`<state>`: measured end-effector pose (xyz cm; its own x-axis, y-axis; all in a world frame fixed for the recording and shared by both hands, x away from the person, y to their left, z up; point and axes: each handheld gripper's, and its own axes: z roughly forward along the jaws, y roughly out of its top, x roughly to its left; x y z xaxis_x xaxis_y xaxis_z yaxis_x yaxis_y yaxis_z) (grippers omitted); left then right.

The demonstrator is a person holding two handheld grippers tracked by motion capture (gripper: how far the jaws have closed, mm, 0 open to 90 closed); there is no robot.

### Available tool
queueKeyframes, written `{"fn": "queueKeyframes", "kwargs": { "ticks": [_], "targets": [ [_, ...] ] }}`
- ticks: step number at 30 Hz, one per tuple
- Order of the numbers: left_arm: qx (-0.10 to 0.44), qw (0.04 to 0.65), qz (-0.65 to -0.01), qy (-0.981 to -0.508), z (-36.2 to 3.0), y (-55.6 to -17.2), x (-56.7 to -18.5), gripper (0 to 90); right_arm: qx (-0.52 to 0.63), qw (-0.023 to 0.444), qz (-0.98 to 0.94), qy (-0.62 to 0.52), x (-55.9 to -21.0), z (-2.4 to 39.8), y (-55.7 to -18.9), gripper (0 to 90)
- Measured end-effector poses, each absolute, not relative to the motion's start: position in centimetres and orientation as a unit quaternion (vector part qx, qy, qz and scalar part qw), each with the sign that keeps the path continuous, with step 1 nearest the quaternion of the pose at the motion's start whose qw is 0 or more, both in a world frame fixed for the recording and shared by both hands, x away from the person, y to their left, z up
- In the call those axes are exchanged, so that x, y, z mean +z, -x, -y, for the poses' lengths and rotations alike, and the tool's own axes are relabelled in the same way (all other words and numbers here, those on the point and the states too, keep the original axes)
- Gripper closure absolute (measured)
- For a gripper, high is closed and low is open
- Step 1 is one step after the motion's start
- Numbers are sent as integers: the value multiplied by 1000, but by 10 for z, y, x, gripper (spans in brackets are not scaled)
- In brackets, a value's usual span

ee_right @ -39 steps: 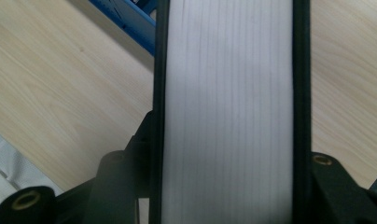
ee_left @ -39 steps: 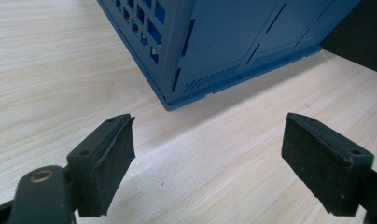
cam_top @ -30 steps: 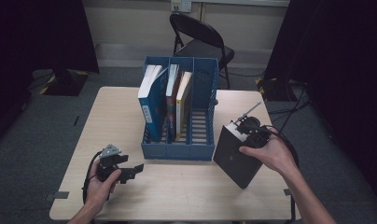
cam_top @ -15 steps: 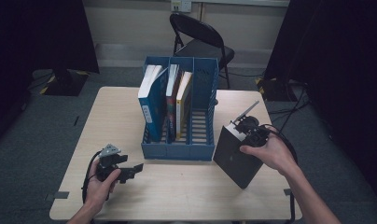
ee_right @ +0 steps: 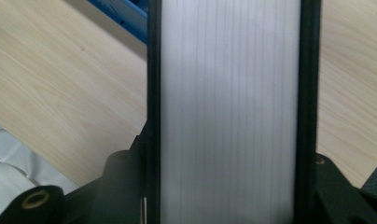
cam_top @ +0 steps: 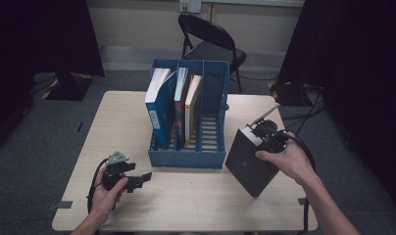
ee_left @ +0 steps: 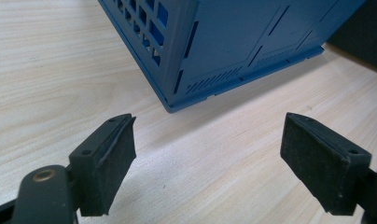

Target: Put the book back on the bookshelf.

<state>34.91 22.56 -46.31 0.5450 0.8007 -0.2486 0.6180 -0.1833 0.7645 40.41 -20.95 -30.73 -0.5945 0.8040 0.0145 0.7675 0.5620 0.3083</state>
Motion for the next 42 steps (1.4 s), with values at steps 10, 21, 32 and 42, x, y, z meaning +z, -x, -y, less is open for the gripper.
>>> {"fn": "queueKeyframes", "kwargs": {
  "ticks": [10, 21, 32, 42],
  "targets": [
    [104, 436, -466, -763, -226, -349, -463, 175, 149, 87, -871, -459, -277, 217, -402, 538],
    [104, 437, -463, -764, -225, -349, -463, 176, 181, 96, -858, -471, -247, 219, -411, 539],
    [103, 432, -460, -769, -222, -350, -464, 178, 187, 104, -859, -464, -221, 210, -415, 539],
    [101, 431, -460, -770, -221, -350, -464, 178, 201, 95, -862, -456, -210, 188, -426, 538]
  ]
}}
